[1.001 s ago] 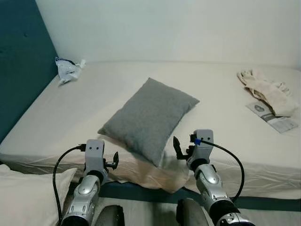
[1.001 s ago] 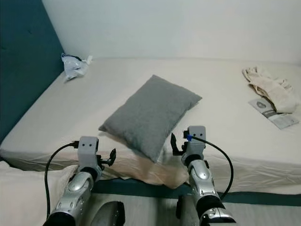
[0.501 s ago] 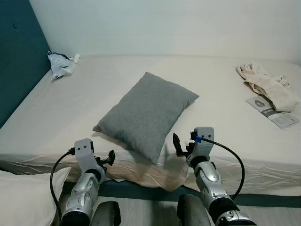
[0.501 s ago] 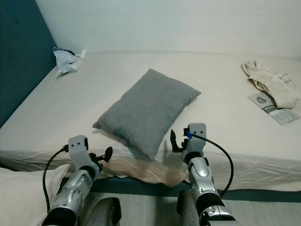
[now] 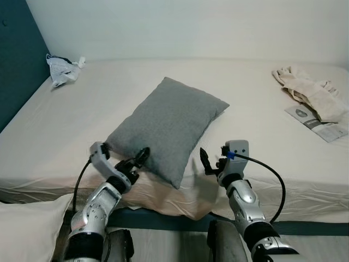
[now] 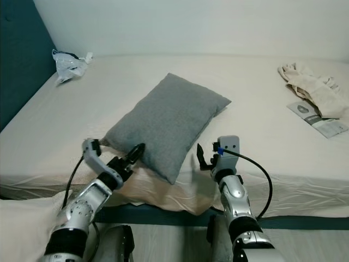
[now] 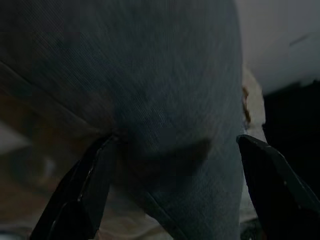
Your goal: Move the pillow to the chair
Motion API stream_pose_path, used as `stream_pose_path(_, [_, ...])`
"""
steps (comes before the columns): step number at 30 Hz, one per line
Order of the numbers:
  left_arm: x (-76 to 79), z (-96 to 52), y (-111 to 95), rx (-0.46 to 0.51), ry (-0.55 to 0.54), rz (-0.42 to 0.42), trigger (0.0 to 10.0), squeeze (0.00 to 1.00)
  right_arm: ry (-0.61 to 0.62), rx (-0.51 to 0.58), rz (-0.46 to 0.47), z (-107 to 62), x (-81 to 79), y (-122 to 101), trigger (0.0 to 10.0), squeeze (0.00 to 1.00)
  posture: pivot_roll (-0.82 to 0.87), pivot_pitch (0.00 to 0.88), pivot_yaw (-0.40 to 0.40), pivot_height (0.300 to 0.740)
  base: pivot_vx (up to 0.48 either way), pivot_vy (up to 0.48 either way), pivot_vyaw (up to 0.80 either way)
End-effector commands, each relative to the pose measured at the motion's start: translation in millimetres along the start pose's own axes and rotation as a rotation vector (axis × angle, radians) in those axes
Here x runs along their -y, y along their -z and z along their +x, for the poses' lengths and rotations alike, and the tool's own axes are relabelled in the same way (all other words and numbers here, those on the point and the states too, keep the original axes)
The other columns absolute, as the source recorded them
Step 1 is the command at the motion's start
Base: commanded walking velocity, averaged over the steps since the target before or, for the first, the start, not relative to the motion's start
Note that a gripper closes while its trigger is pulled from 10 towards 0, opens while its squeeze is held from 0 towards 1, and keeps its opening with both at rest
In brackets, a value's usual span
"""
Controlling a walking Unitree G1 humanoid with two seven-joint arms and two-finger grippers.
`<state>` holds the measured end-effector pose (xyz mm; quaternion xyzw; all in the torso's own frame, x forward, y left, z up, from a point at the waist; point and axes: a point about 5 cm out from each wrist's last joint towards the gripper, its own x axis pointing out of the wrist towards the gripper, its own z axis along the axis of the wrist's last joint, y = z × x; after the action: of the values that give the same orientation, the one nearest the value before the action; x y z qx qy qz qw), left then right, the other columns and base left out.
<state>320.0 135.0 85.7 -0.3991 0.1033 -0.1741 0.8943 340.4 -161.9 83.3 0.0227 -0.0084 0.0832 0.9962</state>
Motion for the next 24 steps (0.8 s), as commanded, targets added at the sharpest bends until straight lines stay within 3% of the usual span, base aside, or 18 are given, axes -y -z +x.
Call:
stream_pose_path(1, [-7.3, 1.1, 3, -0.029, -0.042, 0.001, 10.0, 0.00, -0.011, -0.012, -0.003, -2.7, -2.1, 5, 10.0, 0.00, 0.07, 0.188, 0.013, 0.544, 0.000, 0.000, 0.00])
stream_pose_path(5, [-11.5, 6.1, 4, -0.040, -0.092, 0.079, 10.0, 0.00, -0.007, -0.012, -0.004, -3.7, -1.8, 6, 10.0, 0.00, 0.07, 0.210, 0.026, 0.544, 0.000, 0.000, 0.00])
stream_pose_path(7, [-11.5, 6.1, 4, -0.040, -0.092, 0.079, 10.0, 0.00, -0.007, -0.012, -0.004, -3.7, -1.8, 6, 10.0, 0.00, 0.07, 0.210, 0.026, 0.544, 0.000, 0.000, 0.00])
stream_pose_path(9, [-14.1, 8.0, -2, -0.008, -0.128, 0.081, 10.0, 1.00, 0.000, -0.006, -0.003, -3.8, -0.6, 5, 10.0, 0.00, 0.07, 0.220, 0.032, 0.544, 0.000, 0.000, 0.00])
stream_pose_path(11, [-10.4, 13.3, -7, 0.016, -0.119, 0.008, 10.0, 1.00, 0.009, -0.001, 0.002, -3.3, 1.2, 4, 10.0, 0.00, 0.07, 0.224, 0.032, 0.544, 0.000, 0.000, 0.00])
stream_pose_path(15, [-5.6, 17.5, -6, 0.032, -0.097, -0.053, 10.0, 1.00, 0.010, 0.000, 0.004, -3.1, 1.2, 3, 10.0, 0.00, 0.08, 0.222, 0.030, 0.544, 0.000, 0.000, 0.00])
stream_pose_path(17, [-0.7, 21.5, -5, 0.063, -0.082, -0.142, 10.0, 1.00, 0.009, -0.001, 0.006, -2.8, 0.2, 4, 10.0, 0.00, 0.08, 0.222, 0.029, 0.544, 0.000, 0.000, 0.00])
stream_pose_path(20, [20.8, 30.3, 3, 0.107, 0.020, -0.317, 10.0, 1.00, -0.001, -0.006, 0.010, -2.3, -3.1, 5, 10.0, 0.00, 0.08, 0.219, 0.023, 0.544, 0.000, 0.000, 0.00])
stream_pose_path(21, [31.6, 33.7, 10, 0.083, 0.068, -0.347, 10.0, 0.00, -0.005, -0.008, 0.010, -2.1, -4.1, 5, 10.0, 0.00, 0.08, 0.217, 0.019, 0.544, 0.000, 0.000, 0.00])
stream_pose_path(24, [44.5, 37.6, 20, 0.045, 0.113, -0.370, 10.0, 0.00, -0.008, -0.011, 0.010, -2.0, -5.1, 6, 10.0, 0.00, 0.08, 0.217, 0.016, 0.544, 0.000, 0.000, 0.00])
